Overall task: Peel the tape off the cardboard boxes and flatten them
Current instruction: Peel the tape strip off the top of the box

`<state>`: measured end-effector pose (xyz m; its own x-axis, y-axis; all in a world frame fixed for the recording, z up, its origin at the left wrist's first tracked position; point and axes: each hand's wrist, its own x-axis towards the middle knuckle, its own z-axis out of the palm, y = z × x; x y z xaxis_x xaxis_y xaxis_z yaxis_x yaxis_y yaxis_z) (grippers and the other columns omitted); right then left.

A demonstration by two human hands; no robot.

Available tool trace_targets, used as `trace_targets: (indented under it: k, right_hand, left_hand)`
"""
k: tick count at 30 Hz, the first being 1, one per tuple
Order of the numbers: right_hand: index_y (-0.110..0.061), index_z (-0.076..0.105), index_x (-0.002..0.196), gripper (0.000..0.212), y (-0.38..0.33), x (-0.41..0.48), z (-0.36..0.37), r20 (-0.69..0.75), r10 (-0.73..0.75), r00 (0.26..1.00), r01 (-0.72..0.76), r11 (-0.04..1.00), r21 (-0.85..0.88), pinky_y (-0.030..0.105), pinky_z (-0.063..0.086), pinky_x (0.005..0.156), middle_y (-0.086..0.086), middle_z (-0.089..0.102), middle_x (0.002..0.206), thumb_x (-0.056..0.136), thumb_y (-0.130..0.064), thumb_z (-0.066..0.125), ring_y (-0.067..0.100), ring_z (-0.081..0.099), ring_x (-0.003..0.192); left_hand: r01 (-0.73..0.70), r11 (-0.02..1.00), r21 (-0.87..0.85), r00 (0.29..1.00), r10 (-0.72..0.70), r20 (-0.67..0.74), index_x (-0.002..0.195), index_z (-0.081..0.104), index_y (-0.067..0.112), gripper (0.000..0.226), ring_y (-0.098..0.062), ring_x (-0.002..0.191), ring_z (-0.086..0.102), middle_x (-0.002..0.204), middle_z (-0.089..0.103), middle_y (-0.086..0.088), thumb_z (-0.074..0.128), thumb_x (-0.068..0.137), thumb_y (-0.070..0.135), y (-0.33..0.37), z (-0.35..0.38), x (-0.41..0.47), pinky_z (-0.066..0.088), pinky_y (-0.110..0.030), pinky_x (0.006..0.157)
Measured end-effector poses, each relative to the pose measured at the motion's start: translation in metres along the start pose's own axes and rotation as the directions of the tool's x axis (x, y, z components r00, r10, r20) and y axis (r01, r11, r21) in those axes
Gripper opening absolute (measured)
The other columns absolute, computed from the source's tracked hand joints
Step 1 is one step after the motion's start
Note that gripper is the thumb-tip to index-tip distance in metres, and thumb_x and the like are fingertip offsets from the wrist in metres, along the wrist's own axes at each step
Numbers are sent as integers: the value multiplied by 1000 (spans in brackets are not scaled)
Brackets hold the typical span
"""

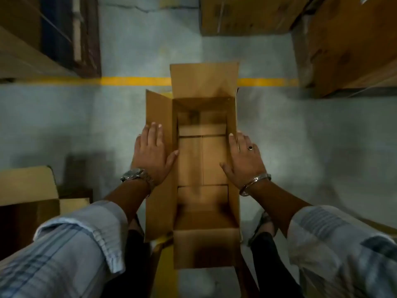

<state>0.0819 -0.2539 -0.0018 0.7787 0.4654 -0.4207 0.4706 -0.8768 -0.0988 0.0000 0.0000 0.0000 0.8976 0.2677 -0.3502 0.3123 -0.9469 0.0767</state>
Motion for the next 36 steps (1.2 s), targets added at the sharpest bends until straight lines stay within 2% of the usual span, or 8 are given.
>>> trace_targets:
  k: [6, 10, 14, 17, 22, 28, 32, 36]
  right_hand:
    - [-25, 5, 160, 87, 5, -1, 67, 154, 147, 977, -172, 972, 161, 40, 60, 84, 12, 2, 167, 95, -31, 62, 32, 61, 116]
    - [-28, 13, 159, 82, 10, 1, 93, 146, 162, 976, -187, 967, 175, 38, 59, 71, 14, 14, 164, 92, -14, 59, 31, 66, 94]
    - [-25, 24, 155, 74, 7, 3, 114, 37, 158, 987, -162, 974, 157, 43, 60, 75, 17, 25, 158, 90, -16, 58, 35, 65, 98]
    - [-26, 25, 154, 69, 0, 5, 121, -43, 148, 988, -139, 977, 162, 41, 60, 75, 16, 29, 154, 93, -23, 57, 34, 65, 100]
    - [-25, 14, 158, 75, -7, -6, 121, -35, 136, 990, -128, 976, 179, 44, 56, 88, 12, 16, 162, 97, -38, 56, 37, 55, 122]
    - [-22, 22, 157, 85, -37, -68, 95, -33, 82, 996, -67, 944, 324, 46, 42, 110, 12, 30, 161, 91, -63, 56, 36, 39, 142]
    - [-22, 30, 154, 93, -66, -149, 71, 66, 24, 998, -61, 768, 638, 36, 40, 109, 4, 44, 154, 82, -66, 67, 27, 45, 139]
    - [-24, 45, 139, 83, -70, -192, 38, -42, 0, 999, 32, 643, 765, 32, 47, 100, -7, 60, 128, 72, -59, 81, 17, 57, 123]
  left_hand:
    - [269, 936, -225, 960, -243, 137, 160, 4, 13, 93, -43, 138, 41, 167, 10, -14, 59, 94, 47, -11, 56, 1, 44, -54, 106]
    - [409, 793, -451, 909, -397, 127, 160, 5, 23, 88, -42, 115, 61, 148, 50, -13, 62, 95, 33, -20, 79, 7, 51, -51, 95]
    - [401, 682, -612, 908, -385, 165, 130, 61, 19, 39, -33, 100, 68, 111, 73, -8, 64, 94, 35, -16, 107, 8, 57, -47, 88]
    - [402, 636, -659, 906, -381, 184, 102, 69, 13, 23, -33, 90, 68, 96, 72, -7, 63, 94, 34, -13, 111, 10, 58, -48, 84]
    - [296, 625, -723, 939, -330, 98, 109, 68, 12, 24, -29, 86, 66, 94, 69, -3, 63, 97, 32, -15, 110, -7, 58, -44, 81]
    - [41, 417, -908, 970, -235, -63, 123, 68, 9, 30, -27, 101, 70, 114, 72, -6, 67, 95, 22, 9, 67, -76, 58, -42, 92]
    - [-127, 289, -949, 968, -174, -183, 120, 68, 4, 28, -19, 90, 72, 113, 73, -10, 68, 94, 15, 37, 13, -150, 61, -28, 79]
    - [-316, 298, -901, 931, -83, -354, 111, 71, 5, 30, -28, 95, 74, 105, 76, -12, 71, 92, 28, 62, -50, -194, 60, -48, 87]
